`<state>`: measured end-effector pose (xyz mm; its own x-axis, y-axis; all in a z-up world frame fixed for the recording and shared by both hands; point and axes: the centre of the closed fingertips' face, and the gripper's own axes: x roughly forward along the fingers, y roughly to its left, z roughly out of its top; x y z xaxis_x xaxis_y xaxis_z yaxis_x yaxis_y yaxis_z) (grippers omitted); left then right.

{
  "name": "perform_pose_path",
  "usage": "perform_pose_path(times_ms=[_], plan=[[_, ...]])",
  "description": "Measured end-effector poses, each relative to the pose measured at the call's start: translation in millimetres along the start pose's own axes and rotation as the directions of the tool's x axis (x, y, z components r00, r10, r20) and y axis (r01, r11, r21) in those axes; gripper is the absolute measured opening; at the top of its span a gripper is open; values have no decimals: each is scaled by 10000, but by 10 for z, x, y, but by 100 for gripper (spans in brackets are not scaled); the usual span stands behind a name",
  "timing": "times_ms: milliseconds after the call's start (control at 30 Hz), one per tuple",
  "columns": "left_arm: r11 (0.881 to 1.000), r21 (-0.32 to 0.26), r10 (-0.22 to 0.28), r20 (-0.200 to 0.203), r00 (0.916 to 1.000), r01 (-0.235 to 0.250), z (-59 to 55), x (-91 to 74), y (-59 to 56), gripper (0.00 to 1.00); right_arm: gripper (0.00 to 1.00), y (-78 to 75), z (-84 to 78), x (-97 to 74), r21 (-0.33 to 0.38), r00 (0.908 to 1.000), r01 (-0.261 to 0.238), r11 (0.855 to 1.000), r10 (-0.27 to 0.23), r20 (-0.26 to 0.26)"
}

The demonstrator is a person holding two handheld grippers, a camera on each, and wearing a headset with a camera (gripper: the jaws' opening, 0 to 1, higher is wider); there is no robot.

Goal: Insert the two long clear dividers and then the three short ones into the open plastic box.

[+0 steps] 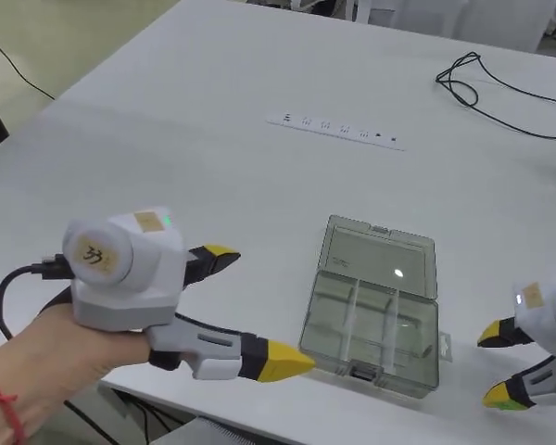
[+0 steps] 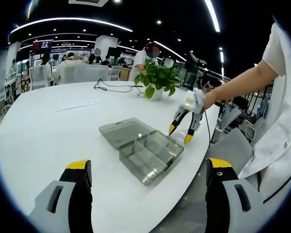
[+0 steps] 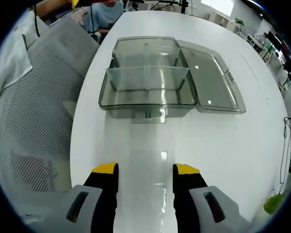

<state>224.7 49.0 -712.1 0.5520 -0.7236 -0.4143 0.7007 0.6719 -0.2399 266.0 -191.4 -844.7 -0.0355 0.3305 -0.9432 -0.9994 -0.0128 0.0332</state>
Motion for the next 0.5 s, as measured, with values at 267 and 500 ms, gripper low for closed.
perform_pose_path(times_ms=[267,500], plan=[[10000,-27,3,39,10000,-3,12,-5,18,100,43,-64,-119,60,-540,9988,187,9984,-211,-441],[10000,-59,-29,44,10000,29,2,-3,32,100,34,-72,-102,54,-640,9985,278,9976,-308,-455]])
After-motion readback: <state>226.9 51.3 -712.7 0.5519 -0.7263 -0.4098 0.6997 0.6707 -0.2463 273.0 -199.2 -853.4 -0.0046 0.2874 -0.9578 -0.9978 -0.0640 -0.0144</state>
